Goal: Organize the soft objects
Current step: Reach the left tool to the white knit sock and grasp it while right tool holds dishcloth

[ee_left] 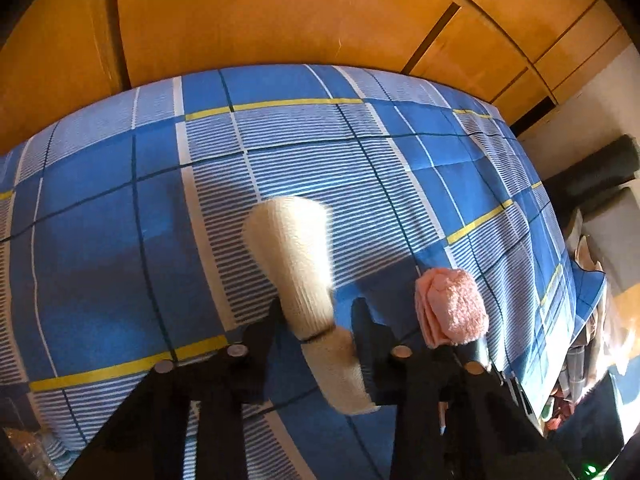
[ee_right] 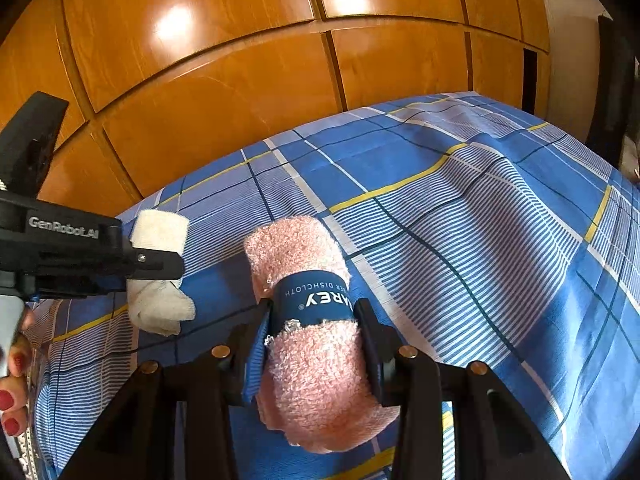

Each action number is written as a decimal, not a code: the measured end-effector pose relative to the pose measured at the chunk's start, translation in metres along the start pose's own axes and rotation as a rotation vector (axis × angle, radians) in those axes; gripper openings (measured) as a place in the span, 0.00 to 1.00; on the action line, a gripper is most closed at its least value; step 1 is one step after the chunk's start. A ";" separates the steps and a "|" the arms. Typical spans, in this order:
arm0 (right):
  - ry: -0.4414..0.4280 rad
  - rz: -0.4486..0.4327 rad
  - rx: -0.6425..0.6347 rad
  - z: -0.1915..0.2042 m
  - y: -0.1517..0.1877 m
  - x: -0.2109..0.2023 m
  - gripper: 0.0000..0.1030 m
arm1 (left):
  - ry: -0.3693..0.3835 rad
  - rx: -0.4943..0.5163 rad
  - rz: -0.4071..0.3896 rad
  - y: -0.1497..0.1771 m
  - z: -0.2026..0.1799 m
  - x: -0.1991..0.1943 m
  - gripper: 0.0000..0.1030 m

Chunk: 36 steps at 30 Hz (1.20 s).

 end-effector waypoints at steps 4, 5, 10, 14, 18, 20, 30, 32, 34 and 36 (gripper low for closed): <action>0.010 -0.002 -0.007 0.002 0.001 0.000 0.39 | 0.012 0.009 -0.004 0.004 -0.002 -0.007 0.27; 0.014 -0.002 -0.009 0.002 0.001 -0.001 0.39 | 0.015 0.008 -0.005 0.006 -0.002 -0.008 0.27; 0.025 -0.004 -0.014 0.001 0.000 -0.002 0.39 | 0.039 -0.022 -0.009 0.012 -0.002 -0.018 0.26; 0.030 -0.005 -0.019 0.001 0.000 -0.001 0.39 | 0.056 -0.009 -0.026 0.018 -0.007 -0.031 0.26; 0.035 -0.007 -0.021 0.001 0.000 -0.001 0.38 | 0.080 -0.014 -0.021 0.027 -0.011 -0.040 0.26; 0.038 -0.007 -0.023 0.001 -0.001 -0.001 0.38 | 0.087 -0.014 -0.023 0.031 -0.013 -0.045 0.26; 0.058 -0.010 -0.035 0.002 0.000 -0.002 0.38 | 0.111 0.016 -0.037 0.047 -0.014 -0.066 0.26; 0.058 -0.011 -0.035 0.003 0.000 -0.002 0.38 | 0.116 0.007 -0.035 0.049 -0.012 -0.069 0.26; 0.061 -0.012 -0.037 0.003 0.000 -0.003 0.38 | 0.122 0.003 -0.037 0.051 -0.011 -0.072 0.26; 0.068 -0.016 -0.040 0.003 -0.001 -0.003 0.39 | 0.126 0.005 -0.038 0.052 -0.011 -0.074 0.26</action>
Point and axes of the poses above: each gripper's, at about its wrist camera, not at the fingertips, and x roughly the way its jaws point, z to its left, y to its underside, the point moved 7 cm from there along x, roughly the way its jaws point
